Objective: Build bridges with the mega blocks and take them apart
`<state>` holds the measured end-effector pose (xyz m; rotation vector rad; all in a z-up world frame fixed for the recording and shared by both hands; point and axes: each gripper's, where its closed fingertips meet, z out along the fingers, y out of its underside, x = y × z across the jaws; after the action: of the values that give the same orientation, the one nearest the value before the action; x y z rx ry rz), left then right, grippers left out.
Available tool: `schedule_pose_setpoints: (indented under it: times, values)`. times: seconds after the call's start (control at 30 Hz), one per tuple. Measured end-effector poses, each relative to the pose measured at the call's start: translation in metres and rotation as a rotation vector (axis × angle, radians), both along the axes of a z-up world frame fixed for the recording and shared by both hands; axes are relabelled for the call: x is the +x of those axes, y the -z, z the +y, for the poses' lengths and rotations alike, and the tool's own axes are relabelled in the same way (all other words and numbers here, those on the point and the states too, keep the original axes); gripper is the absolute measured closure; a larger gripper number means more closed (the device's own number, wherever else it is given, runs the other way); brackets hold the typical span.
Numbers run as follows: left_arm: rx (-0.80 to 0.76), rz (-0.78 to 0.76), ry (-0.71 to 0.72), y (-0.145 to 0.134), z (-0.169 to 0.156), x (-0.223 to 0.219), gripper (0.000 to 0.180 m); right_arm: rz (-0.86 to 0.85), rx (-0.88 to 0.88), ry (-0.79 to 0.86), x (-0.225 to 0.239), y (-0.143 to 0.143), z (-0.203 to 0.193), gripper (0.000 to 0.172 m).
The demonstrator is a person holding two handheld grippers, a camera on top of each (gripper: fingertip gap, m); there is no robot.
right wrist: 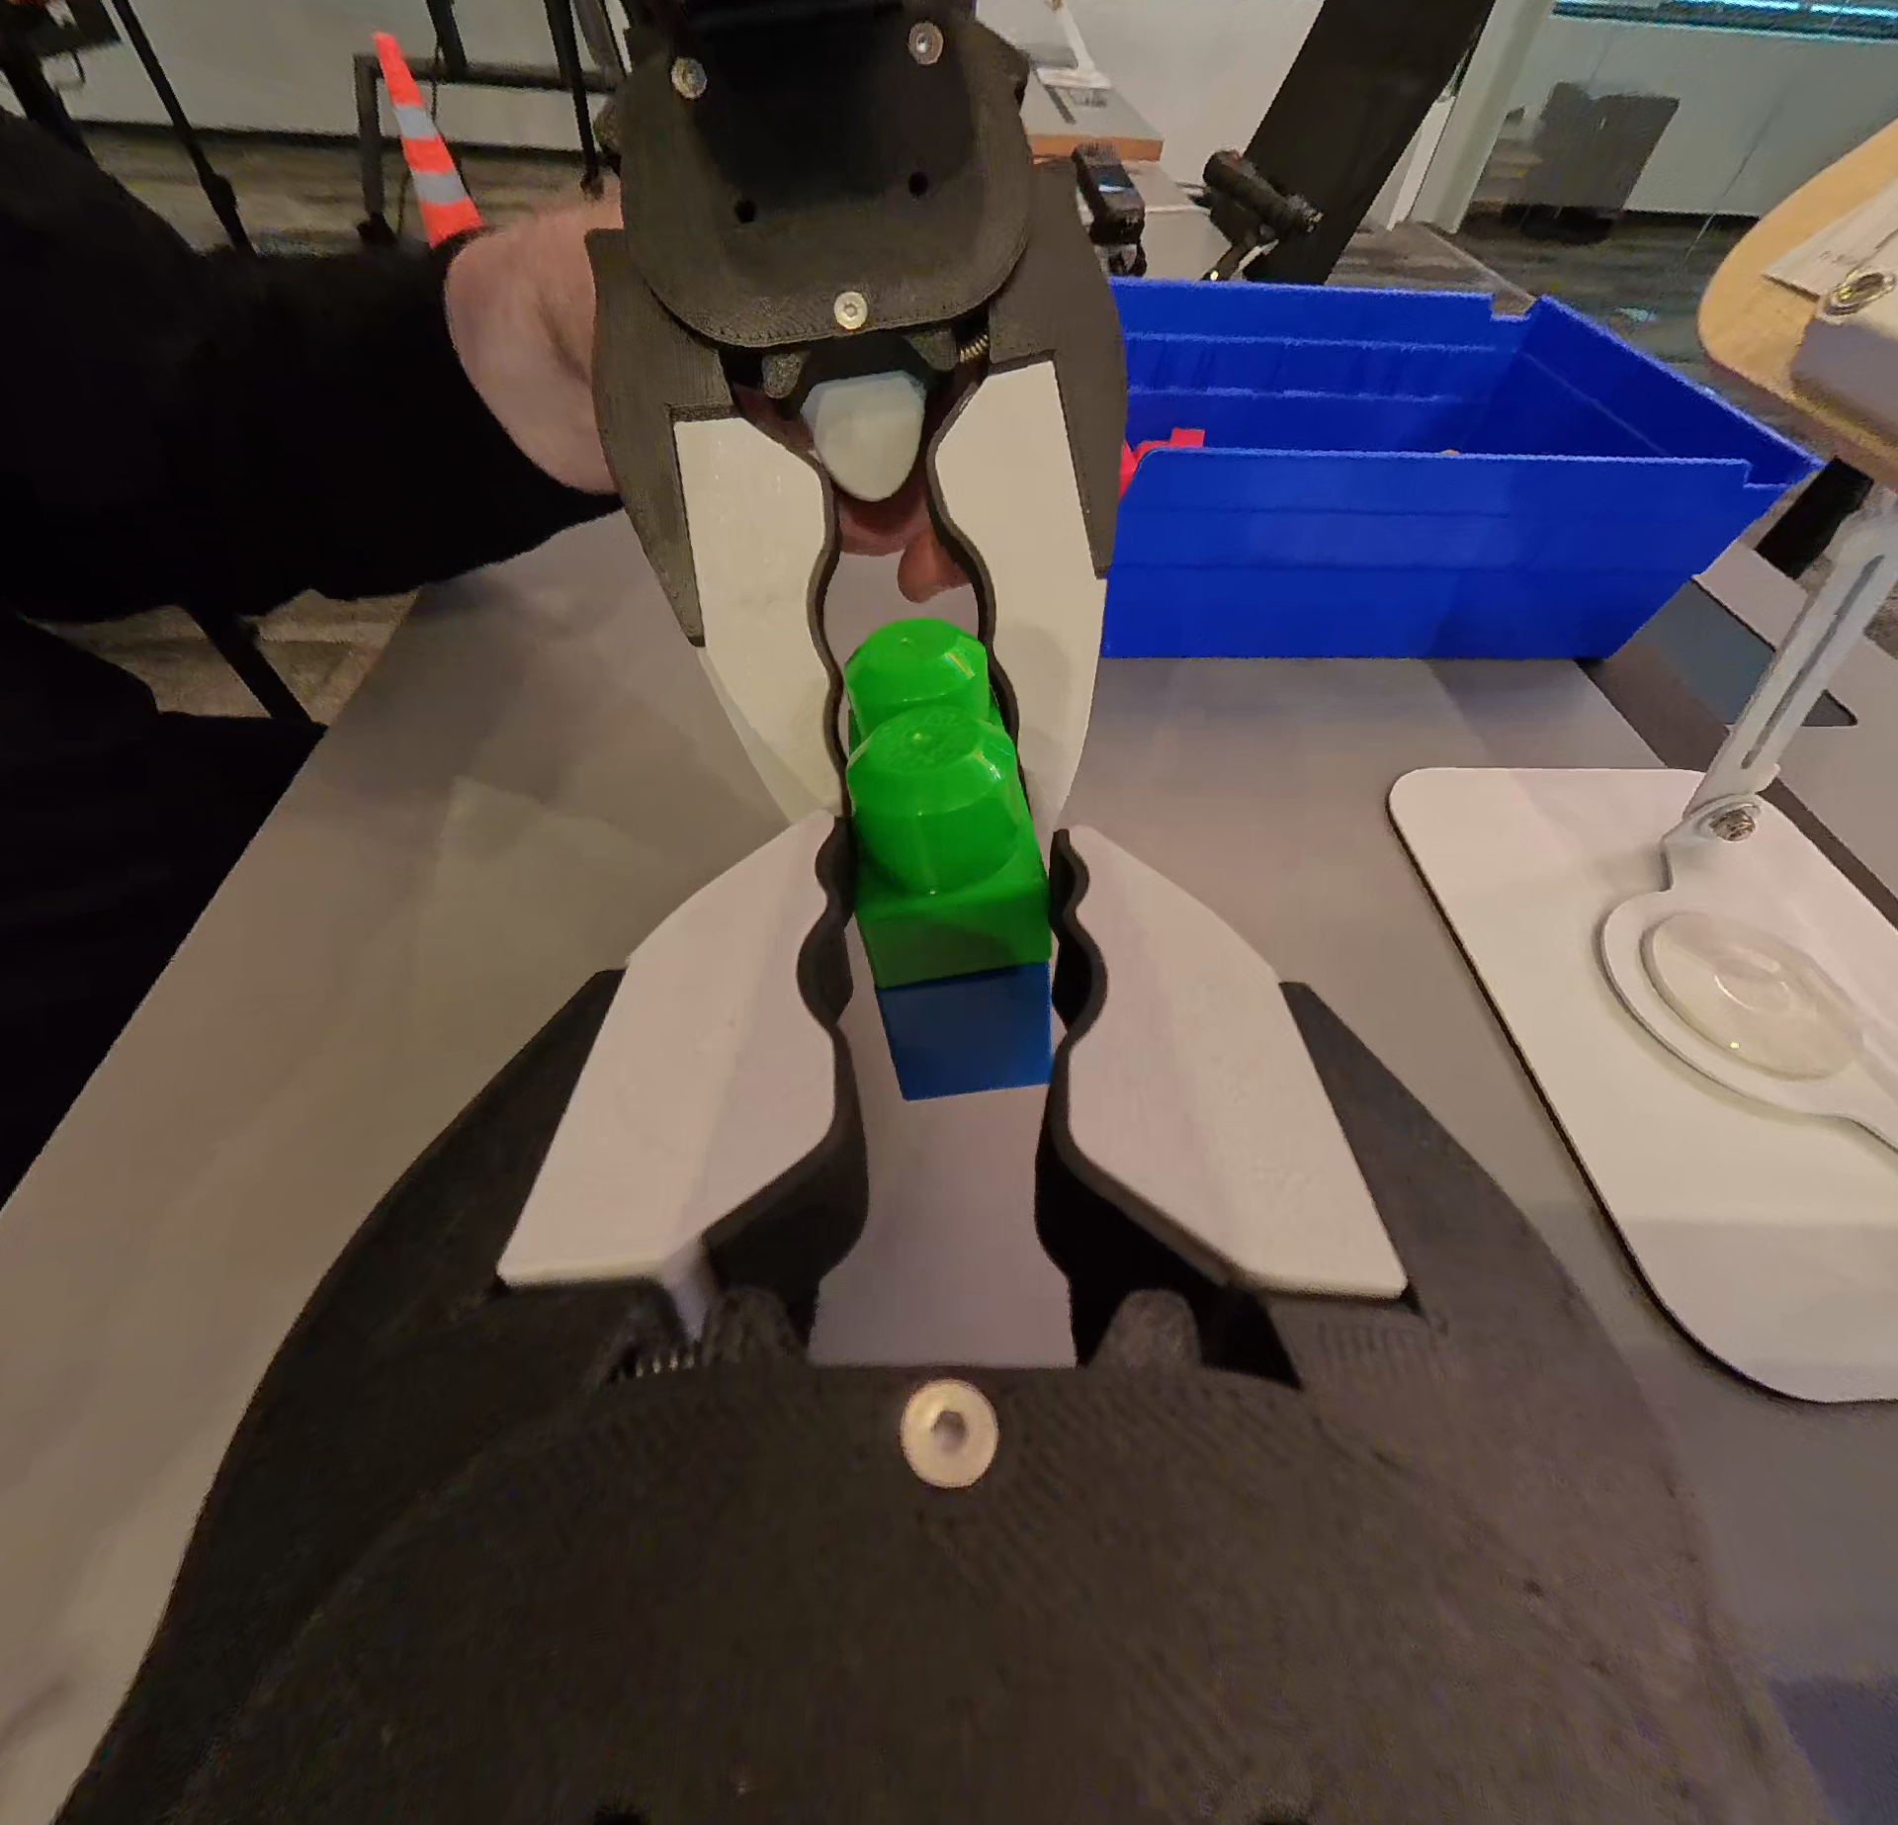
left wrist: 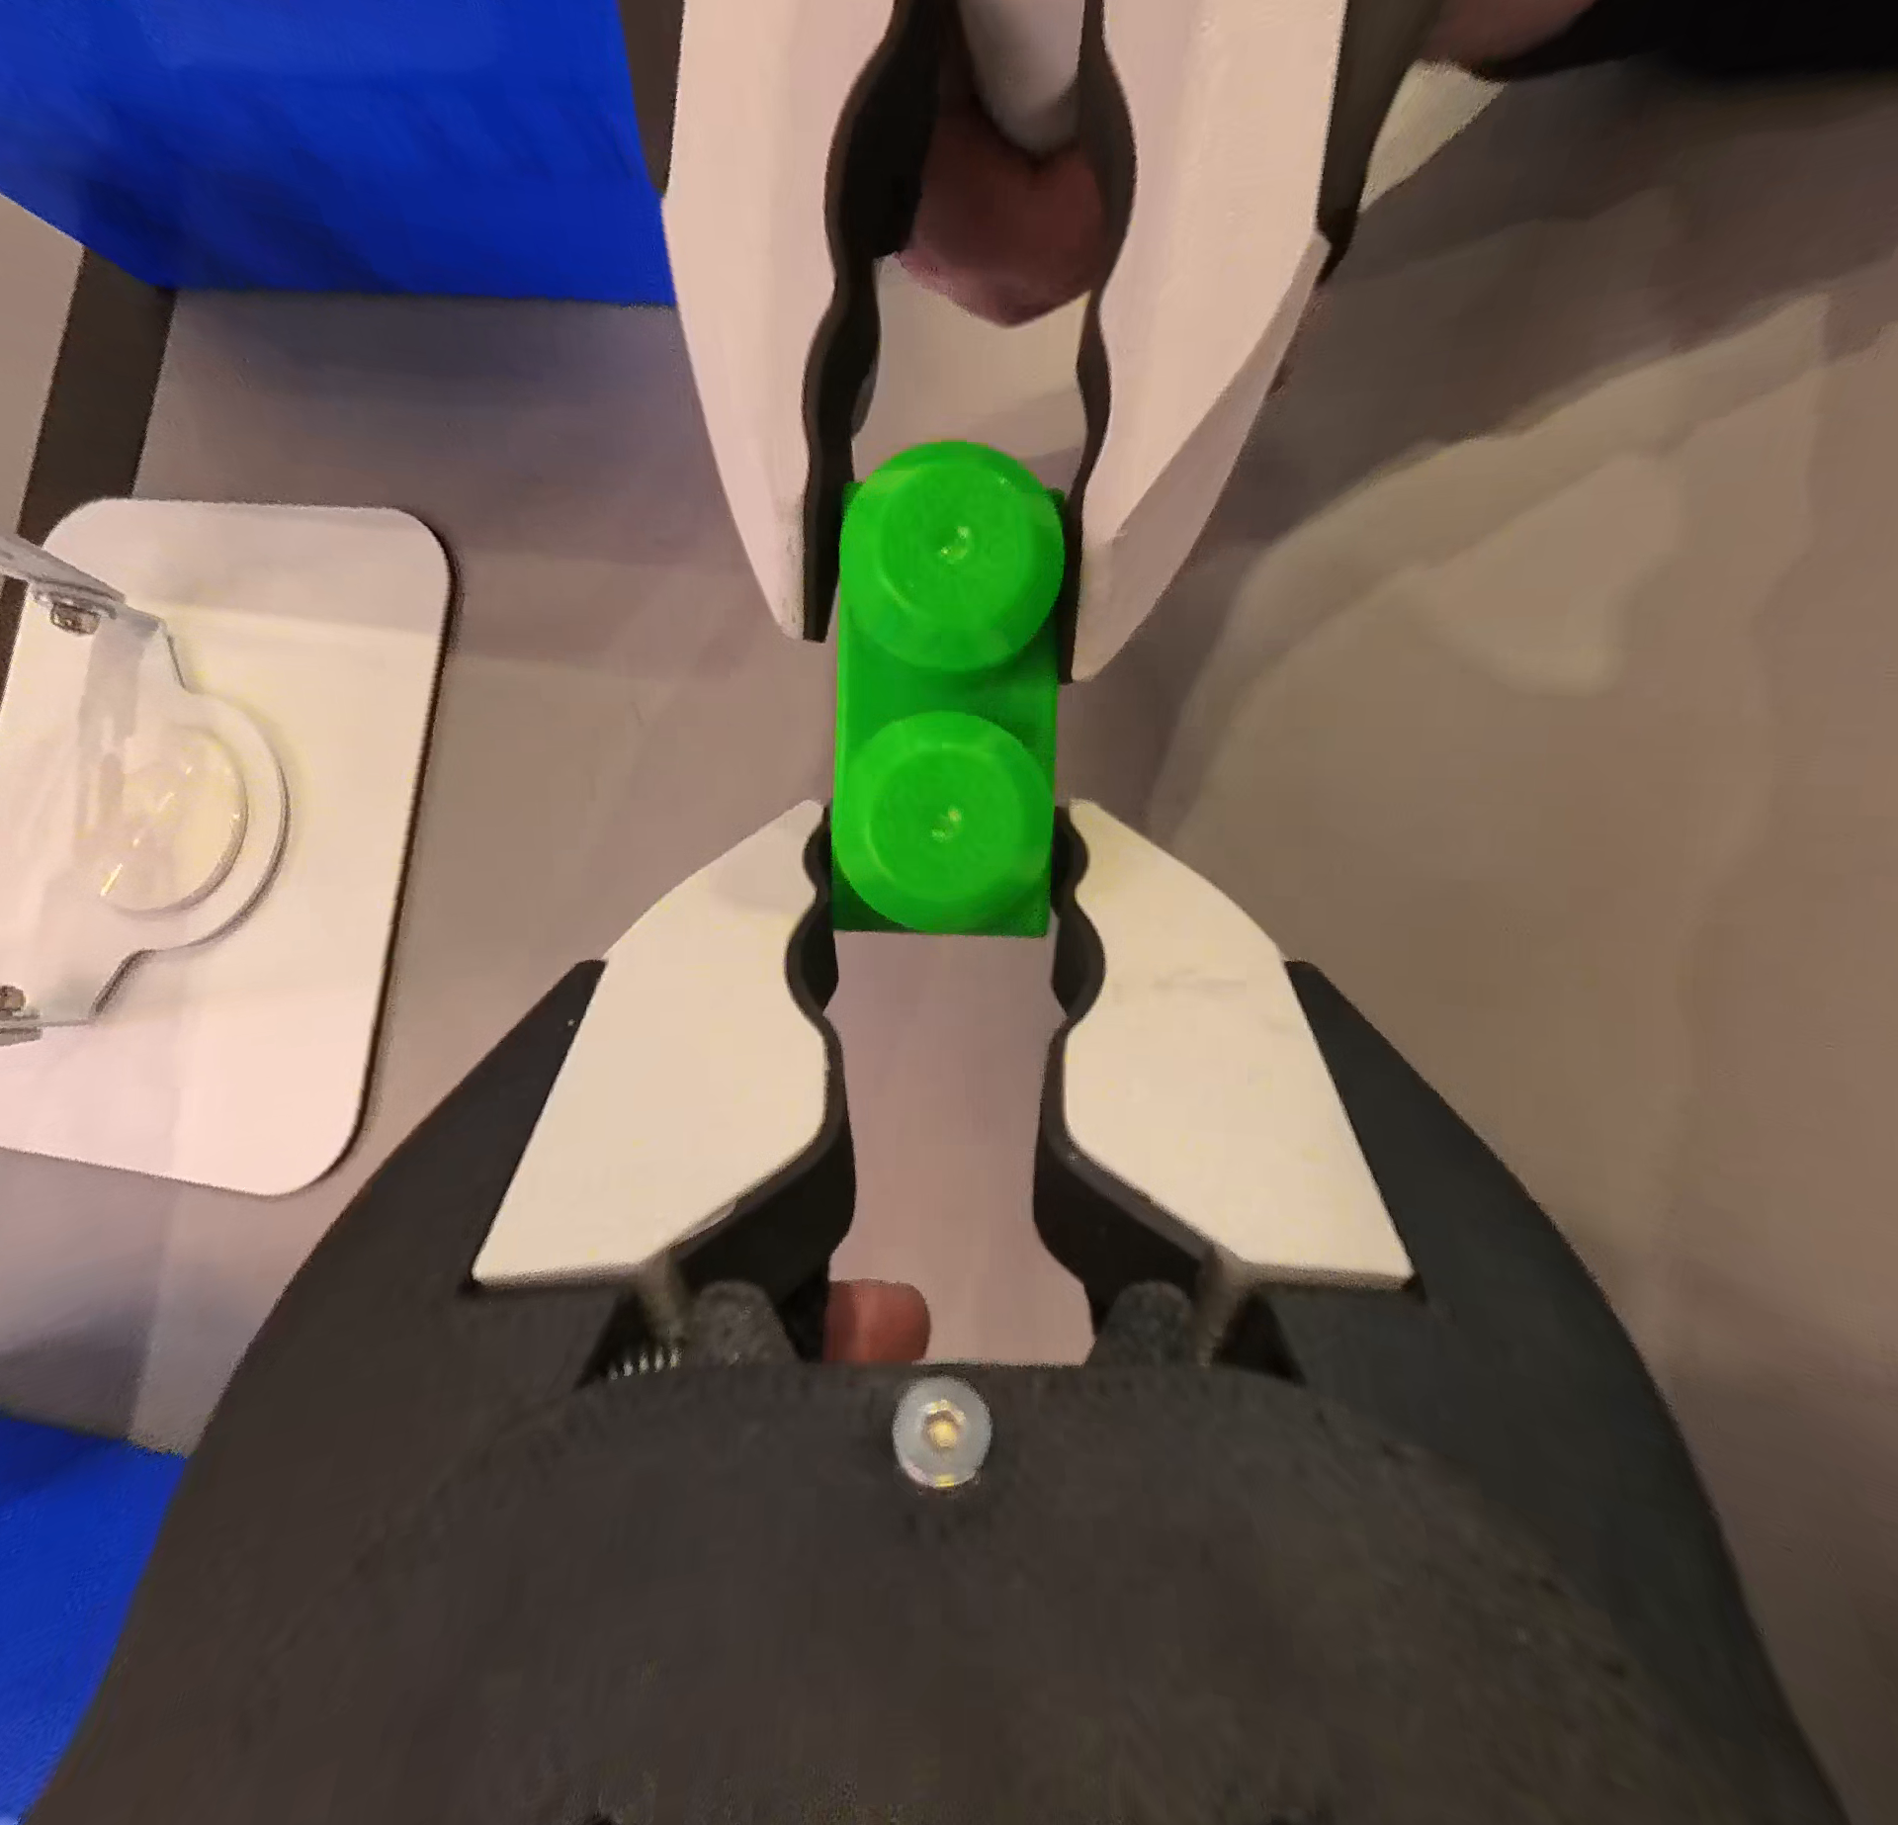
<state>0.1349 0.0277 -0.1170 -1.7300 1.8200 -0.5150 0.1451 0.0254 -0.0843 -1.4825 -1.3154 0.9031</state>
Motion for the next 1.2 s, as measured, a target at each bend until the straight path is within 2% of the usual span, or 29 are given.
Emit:
schedule_pose_setpoints:
  times: [0.13, 0.3, 0.47, 0.6, 0.67, 0.77, 1.03, 1.2]
  values:
    - [0.003, -0.083, -0.031, -0.013, 0.007, 0.0, 0.128, 0.056, -0.022, 0.016, 0.006, -0.01, 0.005, 0.135]
    - [0.006, -0.233, -0.076, -0.029, 0.015, -0.009, 0.134, 0.121, 0.006, 0.065, 0.029, -0.036, 0.013, 0.135]
    - [-0.003, -0.311, -0.081, -0.022, 0.017, -0.012, 0.148, 0.215, 0.061, 0.231, 0.094, -0.089, 0.028, 0.135]
    - [-0.015, -0.332, -0.081, -0.021, 0.023, -0.011, 0.15, 0.215, 0.058, 0.417, 0.162, -0.106, 0.052, 0.135]
    - [-0.023, -0.338, -0.075, -0.022, 0.024, -0.008, 0.152, 0.17, 0.031, 0.494, 0.187, -0.097, 0.067, 0.135]
    - [-0.024, -0.335, -0.068, -0.019, 0.023, -0.006, 0.152, 0.097, -0.083, 0.557, 0.208, -0.068, 0.089, 0.135]
    - [-0.035, -0.339, -0.082, -0.017, 0.028, -0.007, 0.155, -0.131, -0.277, 0.665, 0.214, 0.019, 0.131, 0.135]
    - [-0.035, -0.333, -0.079, -0.015, 0.027, -0.008, 0.156, -0.209, -0.315, 0.671, 0.215, 0.043, 0.145, 0.135]
